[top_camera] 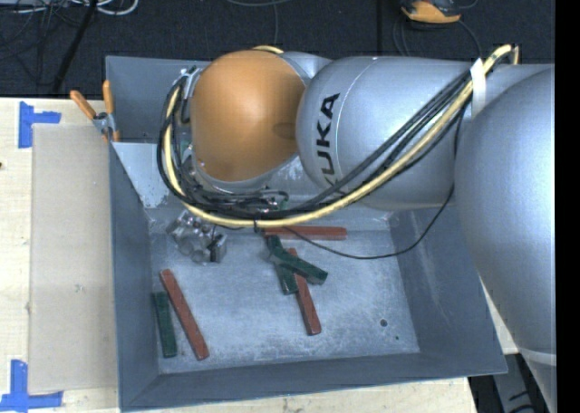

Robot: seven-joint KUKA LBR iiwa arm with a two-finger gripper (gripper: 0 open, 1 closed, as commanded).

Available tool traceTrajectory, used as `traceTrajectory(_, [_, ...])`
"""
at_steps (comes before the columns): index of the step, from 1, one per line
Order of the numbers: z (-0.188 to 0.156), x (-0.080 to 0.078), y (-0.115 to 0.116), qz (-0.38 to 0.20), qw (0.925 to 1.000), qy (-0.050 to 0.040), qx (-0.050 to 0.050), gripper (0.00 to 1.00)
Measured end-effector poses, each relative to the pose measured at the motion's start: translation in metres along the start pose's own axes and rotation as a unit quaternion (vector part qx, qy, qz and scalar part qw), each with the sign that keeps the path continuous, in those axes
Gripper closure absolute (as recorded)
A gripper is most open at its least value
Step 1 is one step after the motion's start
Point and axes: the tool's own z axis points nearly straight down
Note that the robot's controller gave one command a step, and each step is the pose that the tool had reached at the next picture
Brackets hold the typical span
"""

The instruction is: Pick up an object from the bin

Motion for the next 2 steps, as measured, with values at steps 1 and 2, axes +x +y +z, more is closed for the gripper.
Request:
traceTrajectory(1, [0.006, 0.057, 0.037, 0.01, 0.9999, 0.0028, -0.001, 1.0])
traceTrajectory(2, [0.04, 0.089, 0.046, 0.177, 0.9842, 0.0029, 0.0, 1.0])
